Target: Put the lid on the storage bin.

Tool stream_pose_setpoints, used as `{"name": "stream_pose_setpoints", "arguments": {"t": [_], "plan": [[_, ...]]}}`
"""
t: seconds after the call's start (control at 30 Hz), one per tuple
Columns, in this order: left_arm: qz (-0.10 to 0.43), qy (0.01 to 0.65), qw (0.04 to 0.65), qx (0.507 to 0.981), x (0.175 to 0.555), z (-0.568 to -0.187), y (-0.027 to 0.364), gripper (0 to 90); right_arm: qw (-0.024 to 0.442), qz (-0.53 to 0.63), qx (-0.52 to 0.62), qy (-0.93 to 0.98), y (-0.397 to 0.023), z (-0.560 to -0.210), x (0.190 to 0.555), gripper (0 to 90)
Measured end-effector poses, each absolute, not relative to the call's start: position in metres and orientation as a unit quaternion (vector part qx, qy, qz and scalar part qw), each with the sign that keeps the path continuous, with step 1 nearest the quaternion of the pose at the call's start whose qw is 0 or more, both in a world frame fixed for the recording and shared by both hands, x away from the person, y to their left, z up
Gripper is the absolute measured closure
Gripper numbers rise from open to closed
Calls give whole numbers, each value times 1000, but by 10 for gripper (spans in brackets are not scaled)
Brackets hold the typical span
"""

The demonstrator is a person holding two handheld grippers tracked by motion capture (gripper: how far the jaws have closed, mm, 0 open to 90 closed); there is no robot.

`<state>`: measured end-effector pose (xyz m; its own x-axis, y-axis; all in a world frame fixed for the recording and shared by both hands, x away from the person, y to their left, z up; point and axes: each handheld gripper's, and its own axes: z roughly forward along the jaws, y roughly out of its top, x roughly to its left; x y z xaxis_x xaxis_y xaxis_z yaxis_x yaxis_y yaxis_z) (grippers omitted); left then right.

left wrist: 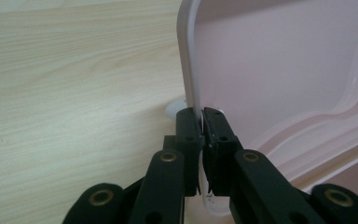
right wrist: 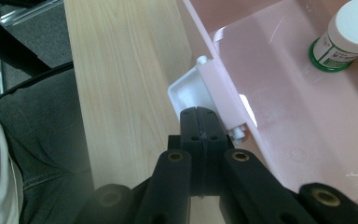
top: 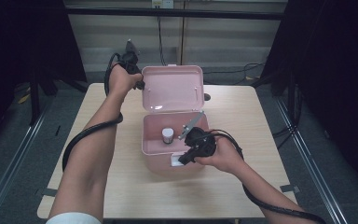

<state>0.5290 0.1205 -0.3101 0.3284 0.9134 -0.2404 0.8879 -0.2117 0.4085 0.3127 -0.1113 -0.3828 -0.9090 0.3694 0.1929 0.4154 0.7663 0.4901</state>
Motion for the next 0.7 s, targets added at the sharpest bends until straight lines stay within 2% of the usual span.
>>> {"name": "stream_pose_setpoints", "arguments": {"t": [0.7], "plan": [[21,565,242,788,513,-294,125,872,40,-261,-217,-940,-109,-381,313,900]]}}
